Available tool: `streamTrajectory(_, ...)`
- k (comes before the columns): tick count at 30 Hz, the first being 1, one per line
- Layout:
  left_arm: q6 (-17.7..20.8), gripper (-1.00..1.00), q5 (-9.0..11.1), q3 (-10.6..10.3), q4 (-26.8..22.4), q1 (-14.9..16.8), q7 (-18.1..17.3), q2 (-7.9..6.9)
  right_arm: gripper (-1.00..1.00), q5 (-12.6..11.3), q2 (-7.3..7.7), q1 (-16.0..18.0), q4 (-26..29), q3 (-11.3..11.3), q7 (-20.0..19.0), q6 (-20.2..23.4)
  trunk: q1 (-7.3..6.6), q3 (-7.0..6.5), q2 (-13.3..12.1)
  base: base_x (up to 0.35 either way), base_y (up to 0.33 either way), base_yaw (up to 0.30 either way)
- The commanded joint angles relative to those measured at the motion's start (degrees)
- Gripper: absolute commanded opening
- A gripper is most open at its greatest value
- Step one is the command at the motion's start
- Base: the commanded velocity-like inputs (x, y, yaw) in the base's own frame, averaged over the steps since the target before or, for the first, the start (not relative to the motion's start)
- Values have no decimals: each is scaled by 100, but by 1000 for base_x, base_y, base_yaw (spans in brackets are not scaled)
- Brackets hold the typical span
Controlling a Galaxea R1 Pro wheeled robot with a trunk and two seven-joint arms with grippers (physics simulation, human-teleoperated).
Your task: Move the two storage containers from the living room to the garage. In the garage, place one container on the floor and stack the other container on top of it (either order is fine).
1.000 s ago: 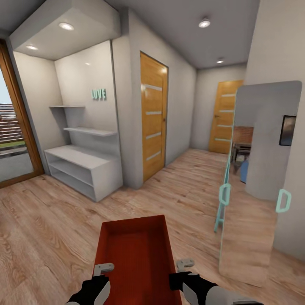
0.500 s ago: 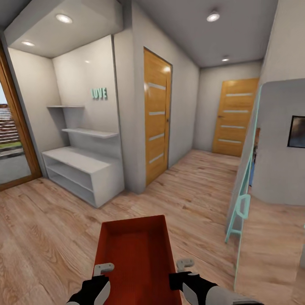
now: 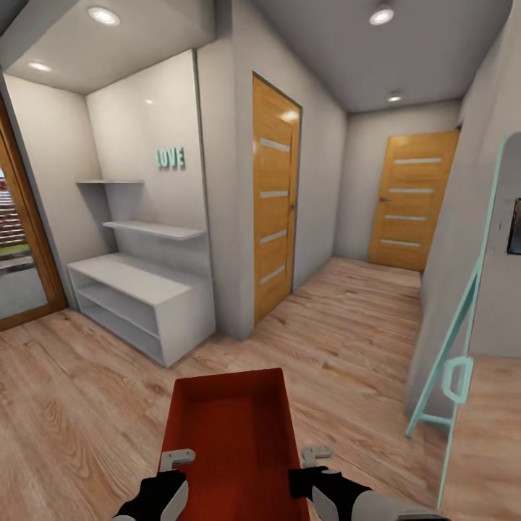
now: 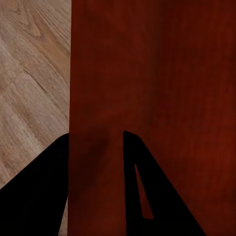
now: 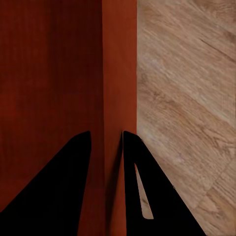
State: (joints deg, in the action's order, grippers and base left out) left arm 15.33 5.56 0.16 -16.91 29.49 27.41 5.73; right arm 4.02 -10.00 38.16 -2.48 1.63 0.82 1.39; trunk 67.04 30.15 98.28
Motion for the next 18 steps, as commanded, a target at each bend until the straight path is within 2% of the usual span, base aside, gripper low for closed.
streamTrajectory(1,-3,-100,253,-121,4,-4,-157,-10,-100,81,0,12,362,110,-82,11,3,7,4,343,150,0)
streamTrajectory(18,-3,-100,253,-121,4,-4,-156,-10,-100,81,0,11,362,110,-82,11,3,7,4,343,151,-12)
